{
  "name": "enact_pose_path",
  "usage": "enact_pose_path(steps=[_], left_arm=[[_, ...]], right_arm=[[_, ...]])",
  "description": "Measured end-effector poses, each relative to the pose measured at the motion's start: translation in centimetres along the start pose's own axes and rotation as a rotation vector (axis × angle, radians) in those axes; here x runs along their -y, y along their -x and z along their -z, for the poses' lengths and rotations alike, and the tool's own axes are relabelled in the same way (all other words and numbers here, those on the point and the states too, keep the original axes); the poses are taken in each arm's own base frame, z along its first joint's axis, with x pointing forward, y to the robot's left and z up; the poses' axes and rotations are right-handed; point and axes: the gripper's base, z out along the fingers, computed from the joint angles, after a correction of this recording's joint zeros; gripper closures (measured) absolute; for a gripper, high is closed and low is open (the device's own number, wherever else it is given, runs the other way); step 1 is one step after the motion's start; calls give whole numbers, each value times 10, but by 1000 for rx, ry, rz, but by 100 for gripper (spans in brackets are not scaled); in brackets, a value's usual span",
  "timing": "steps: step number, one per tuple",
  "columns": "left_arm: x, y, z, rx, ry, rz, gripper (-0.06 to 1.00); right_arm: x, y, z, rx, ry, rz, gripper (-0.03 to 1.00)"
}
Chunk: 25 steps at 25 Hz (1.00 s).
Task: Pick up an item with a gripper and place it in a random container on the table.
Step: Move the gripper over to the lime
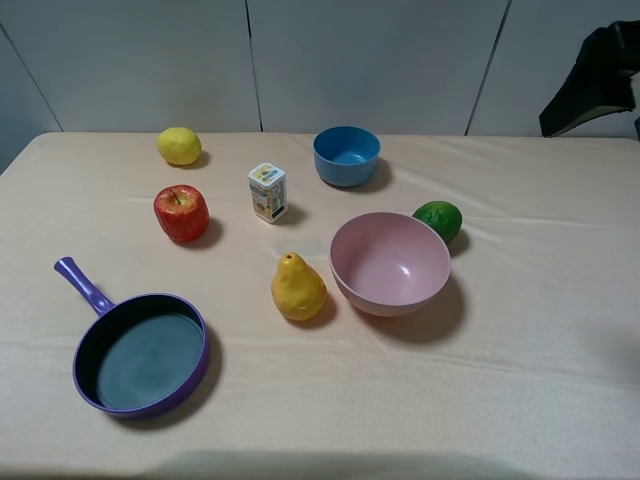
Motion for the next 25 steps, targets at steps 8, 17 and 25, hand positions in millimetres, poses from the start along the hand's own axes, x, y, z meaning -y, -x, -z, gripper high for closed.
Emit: enact_pose_path(steps=[8, 17, 25], left_arm=[[0, 0, 0, 0, 0, 0, -3], [0, 0, 0, 0, 0, 0, -3], [0, 0, 0, 0, 0, 0, -3]], right_arm=[[-24, 15, -39, -72, -58, -91, 27], [-42, 41, -76, -128, -92, -172, 27], [-46, 67, -115, -198, -127, -218, 27]])
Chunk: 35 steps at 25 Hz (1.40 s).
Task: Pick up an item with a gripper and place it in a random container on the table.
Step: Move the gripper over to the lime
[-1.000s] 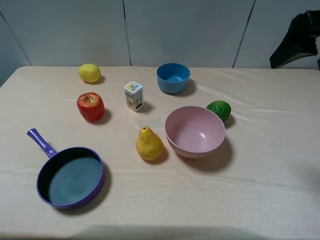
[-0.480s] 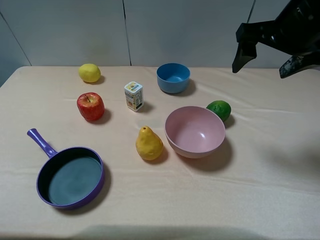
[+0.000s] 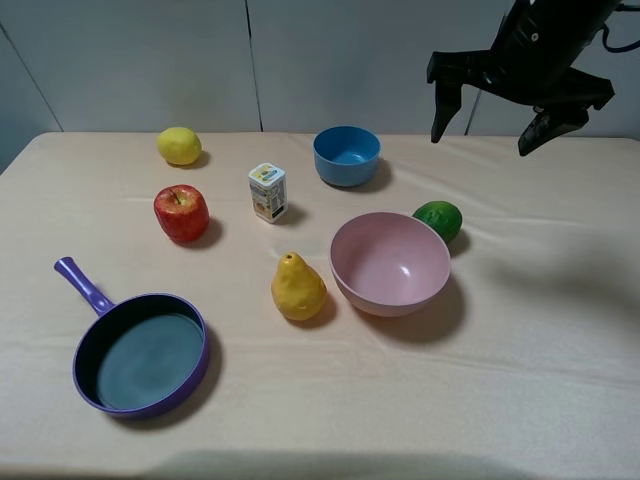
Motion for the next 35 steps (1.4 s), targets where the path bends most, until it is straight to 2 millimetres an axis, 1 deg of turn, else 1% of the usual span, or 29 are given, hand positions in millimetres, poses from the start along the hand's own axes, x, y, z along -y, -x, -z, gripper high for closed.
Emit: enact_pose_path(steps=[5, 12, 16, 22, 28, 35], left_arm=[[0, 0, 0, 0, 0, 0, -3], [0, 0, 0, 0, 0, 0, -3], [0, 0, 0, 0, 0, 0, -3], [0, 0, 0, 0, 0, 0, -3], [0, 0, 0, 0, 0, 0, -3], [0, 0, 0, 0, 0, 0, -3]], right_arm=[[-5, 11, -26, -46, -25, -20, 27], [-4, 11, -69, -137, -75, -44, 27], [-4, 10, -88, -168, -93, -49, 27], [-5, 13, -107, -150, -88, -76, 27], [-3, 14, -130, -153, -107, -86, 27], [1, 14, -151, -148, -138, -69, 27]])
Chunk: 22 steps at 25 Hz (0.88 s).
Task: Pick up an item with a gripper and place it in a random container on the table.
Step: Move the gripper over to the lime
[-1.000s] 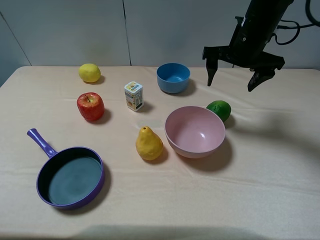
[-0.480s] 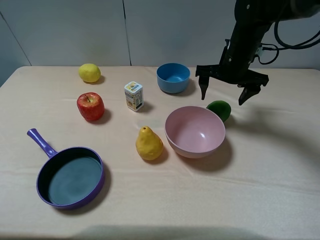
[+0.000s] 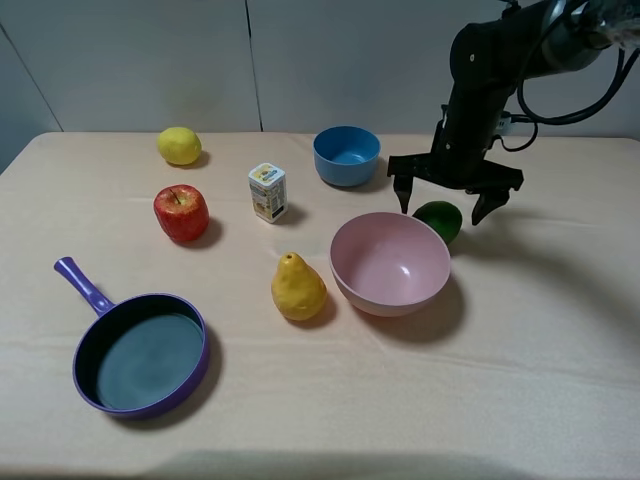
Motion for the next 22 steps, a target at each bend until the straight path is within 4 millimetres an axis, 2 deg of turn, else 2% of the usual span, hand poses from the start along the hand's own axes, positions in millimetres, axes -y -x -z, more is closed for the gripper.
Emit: enact_pose_path(steps=[14, 22], left_arm=[[0, 0, 0, 0, 0, 0, -3], [0, 0, 0, 0, 0, 0, -3]], right_arm=[[1, 1, -28, -17, -33, -3, 27], [1, 1, -28, -18, -34, 5, 27]])
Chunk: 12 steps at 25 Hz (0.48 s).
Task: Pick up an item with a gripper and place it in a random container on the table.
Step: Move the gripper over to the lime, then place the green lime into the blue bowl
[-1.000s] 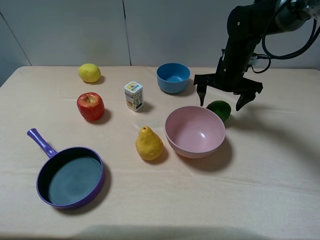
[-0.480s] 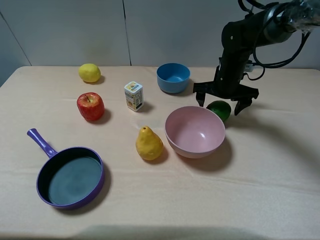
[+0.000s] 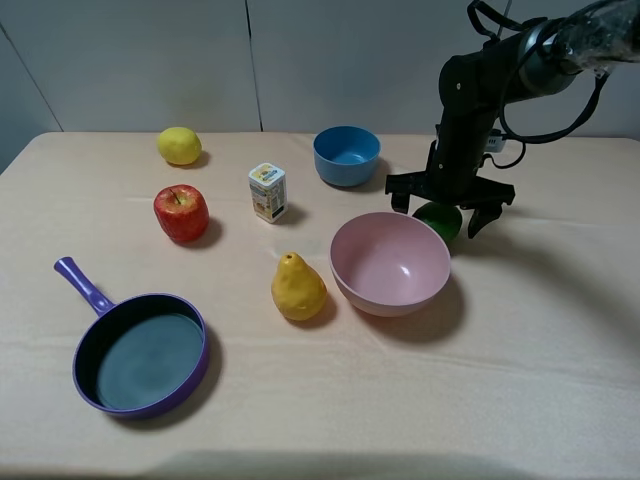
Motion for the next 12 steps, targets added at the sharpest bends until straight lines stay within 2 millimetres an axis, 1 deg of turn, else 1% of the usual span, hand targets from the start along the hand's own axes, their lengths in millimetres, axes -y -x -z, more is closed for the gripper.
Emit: enact_pose_path(steps=[2, 3, 4, 5, 12], left_arm=[[0, 0, 0, 0, 0, 0, -3], [0, 0, 0, 0, 0, 0, -3], [0, 0, 0, 0, 0, 0, -3], [0, 0, 0, 0, 0, 0, -3], [0, 0, 0, 0, 0, 0, -3]], right_arm=[[0, 0, 0, 0, 0, 2, 29], [0, 0, 0, 0, 0, 4, 34], [0, 0, 0, 1, 1, 4, 41], [0, 0, 0, 1, 1, 4, 43], [0, 0, 0, 1, 1, 5, 43]])
